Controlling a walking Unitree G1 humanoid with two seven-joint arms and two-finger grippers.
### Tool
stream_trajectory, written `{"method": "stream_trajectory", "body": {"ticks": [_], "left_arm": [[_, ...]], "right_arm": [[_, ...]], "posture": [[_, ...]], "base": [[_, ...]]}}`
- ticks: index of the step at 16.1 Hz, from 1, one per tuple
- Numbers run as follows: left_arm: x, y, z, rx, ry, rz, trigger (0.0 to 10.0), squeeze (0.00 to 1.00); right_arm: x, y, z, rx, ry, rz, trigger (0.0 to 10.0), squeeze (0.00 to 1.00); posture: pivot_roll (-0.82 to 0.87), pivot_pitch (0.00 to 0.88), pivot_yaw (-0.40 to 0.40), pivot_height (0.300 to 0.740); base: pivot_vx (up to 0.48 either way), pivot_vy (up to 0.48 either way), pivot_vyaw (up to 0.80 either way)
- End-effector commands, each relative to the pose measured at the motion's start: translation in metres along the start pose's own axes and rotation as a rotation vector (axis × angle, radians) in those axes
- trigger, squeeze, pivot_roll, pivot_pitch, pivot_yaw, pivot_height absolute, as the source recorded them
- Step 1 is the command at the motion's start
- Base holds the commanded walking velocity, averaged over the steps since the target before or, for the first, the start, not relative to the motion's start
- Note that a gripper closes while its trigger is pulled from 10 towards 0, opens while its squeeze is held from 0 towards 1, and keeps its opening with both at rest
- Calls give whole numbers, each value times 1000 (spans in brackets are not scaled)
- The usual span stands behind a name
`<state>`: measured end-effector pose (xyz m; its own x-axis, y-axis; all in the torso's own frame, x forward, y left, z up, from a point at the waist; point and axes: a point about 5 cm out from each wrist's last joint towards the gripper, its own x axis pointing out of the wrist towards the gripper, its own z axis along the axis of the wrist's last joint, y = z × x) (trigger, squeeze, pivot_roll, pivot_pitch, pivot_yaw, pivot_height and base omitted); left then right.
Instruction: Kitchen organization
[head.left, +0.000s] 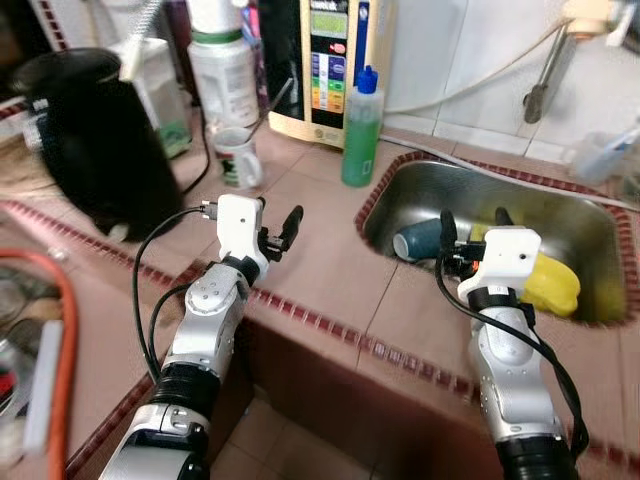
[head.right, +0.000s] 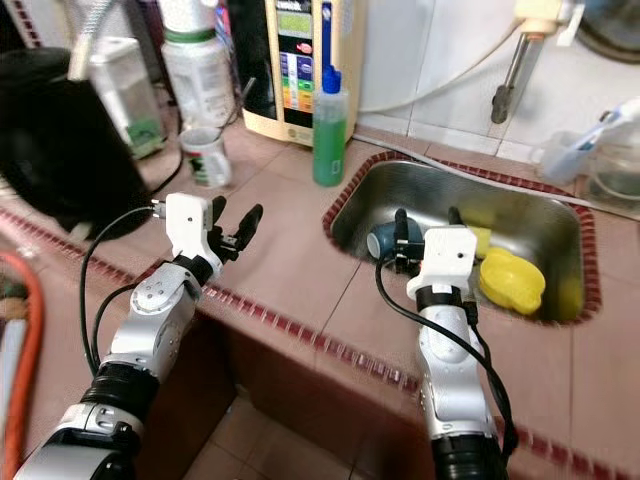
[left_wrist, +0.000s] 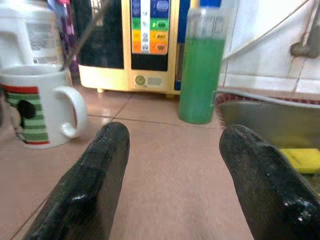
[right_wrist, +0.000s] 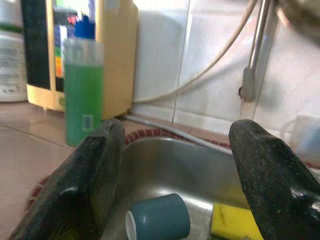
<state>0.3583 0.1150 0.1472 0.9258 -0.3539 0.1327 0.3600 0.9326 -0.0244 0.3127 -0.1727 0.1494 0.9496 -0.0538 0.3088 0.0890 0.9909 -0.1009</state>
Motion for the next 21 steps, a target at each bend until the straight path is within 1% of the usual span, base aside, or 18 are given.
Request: {"method": "stream_trajectory", "body": {"ticks": [1,2,6,7,10,12,13,14,16,17,18,19,20,21], "left_arm": [[2,3,4,9,-15,2,10000,0],[1,3,4,11,-15,2,10000,0],[0,2,4,15,-20,-9,10000,0],[-1,2,3,32,-21,-16,10000,0],[-2,-1,1,34,-18,-32,10000,0],[-5,-4,-3,38,-13,-62,10000,0],[-6,-5,-4,30,-16,-76,10000,0],[-9,-7,-5,28,-28,-114,10000,0],[-20,-15,-9,43,-34,-237,10000,0],[-26,-17,-10,47,-40,-288,10000,0],[-31,-20,-11,59,-44,-338,10000,0],[-33,-21,-11,60,-45,-356,10000,0],[-41,-24,-10,57,-60,-411,10000,0],[-52,-25,-13,62,-59,-484,10000,0]], "right_arm": [[3,0,1,8,-10,-8,10000,0],[2,0,0,8,-10,-7,10000,0],[-1,3,-3,7,-6,-5,10000,0],[-2,3,-4,4,-3,-5,10000,0],[-3,3,-8,2,25,-11,10000,0],[-4,3,-11,-5,34,-1,10000,0],[-5,4,-11,-15,33,23,10000,0],[-8,9,-12,-20,29,85,10000,0],[-20,27,-9,22,25,344,10000,0],[-29,35,-9,29,30,472,10000,0],[-38,40,-10,28,42,573,10000,0],[-41,41,-10,30,47,606,10000,0],[-50,41,-9,57,63,682,10000,0],[-62,40,-13,88,109,769,10000,0]], "posture": [[-142,0,57,740],[-141,0,61,740],[-141,0,69,740],[-142,0,71,740],[-141,0,71,740],[-140,0,70,740],[-140,0,69,740],[-140,0,68,740],[-138,0,67,740],[-135,0,64,740],[-134,0,64,740],[-132,0,65,740],[-129,0,62,740],[-123,0,60,740]], "base": [[-266,0,0],[-259,0,0],[0,0,0],[0,0,0],[0,0,0],[0,0,-681],[0,0,-638],[0,0,-575],[0,0,-547],[0,0,-538],[0,0,-544],[0,0,-544],[0,0,-544],[0,0,-538]]}}
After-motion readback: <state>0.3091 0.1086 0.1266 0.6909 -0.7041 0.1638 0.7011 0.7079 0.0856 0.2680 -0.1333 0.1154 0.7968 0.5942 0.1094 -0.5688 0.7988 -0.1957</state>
